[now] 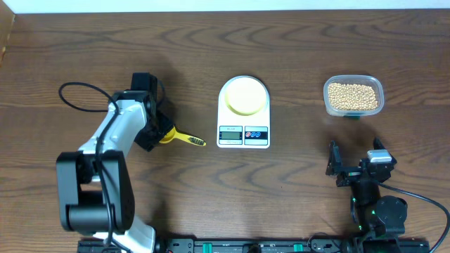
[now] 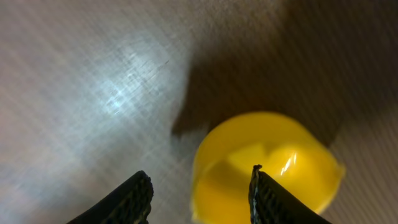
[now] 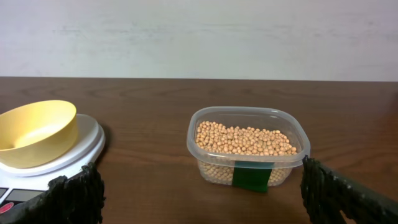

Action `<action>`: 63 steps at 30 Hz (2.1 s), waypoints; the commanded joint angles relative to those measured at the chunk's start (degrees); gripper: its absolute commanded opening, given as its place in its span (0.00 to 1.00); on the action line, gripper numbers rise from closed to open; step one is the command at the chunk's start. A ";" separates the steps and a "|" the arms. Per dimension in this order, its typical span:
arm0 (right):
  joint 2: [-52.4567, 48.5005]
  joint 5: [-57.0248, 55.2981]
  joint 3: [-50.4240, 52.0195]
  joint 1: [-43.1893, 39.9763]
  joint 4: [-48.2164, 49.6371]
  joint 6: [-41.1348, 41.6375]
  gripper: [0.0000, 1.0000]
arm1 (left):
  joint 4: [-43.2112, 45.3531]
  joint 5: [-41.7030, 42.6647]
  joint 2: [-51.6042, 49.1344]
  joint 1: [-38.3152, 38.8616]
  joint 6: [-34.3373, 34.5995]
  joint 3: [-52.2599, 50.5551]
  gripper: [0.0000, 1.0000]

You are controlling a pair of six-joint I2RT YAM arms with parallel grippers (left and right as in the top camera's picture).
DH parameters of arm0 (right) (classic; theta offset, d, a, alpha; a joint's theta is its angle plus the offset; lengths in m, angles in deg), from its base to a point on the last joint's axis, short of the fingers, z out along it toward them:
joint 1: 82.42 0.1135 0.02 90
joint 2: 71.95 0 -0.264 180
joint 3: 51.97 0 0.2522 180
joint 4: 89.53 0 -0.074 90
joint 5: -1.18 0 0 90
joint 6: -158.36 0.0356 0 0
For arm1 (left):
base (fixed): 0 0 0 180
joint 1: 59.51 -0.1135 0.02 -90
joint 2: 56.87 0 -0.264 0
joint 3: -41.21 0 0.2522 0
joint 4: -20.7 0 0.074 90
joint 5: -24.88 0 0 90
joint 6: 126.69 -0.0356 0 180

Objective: Scoop item into bowl and weigh 50g on scale
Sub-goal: 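Move the left gripper forward over the yellow scoop's bowl, then grasp the yellow scoop's bowl rim with the left gripper and lift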

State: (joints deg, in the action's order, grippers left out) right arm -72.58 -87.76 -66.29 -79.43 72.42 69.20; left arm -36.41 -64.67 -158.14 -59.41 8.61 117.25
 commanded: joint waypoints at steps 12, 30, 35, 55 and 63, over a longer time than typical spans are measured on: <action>0.24 -0.26 0.22 0.39 -0.11 0.39 0.99 | 5.75 -1.18 -3.30 -0.15 1.07 -0.98 0.07; 0.26 -0.26 0.22 0.39 -0.11 0.39 0.99 | -10.08 -0.68 38.66 -4.37 -5.07 1.40 0.07; 0.26 -0.26 0.20 0.39 -0.11 0.39 0.99 | -14.56 -0.68 43.89 -4.37 -5.84 1.38 0.07; 0.24 4.92 0.22 0.39 0.28 8.72 0.99 | -20.02 7.93 43.56 -4.37 -2.99 1.33 0.07; -0.31 29.22 0.22 0.44 1.86 63.25 0.99 | -20.57 7.93 41.33 -4.37 -2.99 1.33 0.07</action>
State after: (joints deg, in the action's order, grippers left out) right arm -72.71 -74.43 -66.29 -79.43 73.84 107.43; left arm -56.26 -57.29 -115.69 -63.76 5.31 117.89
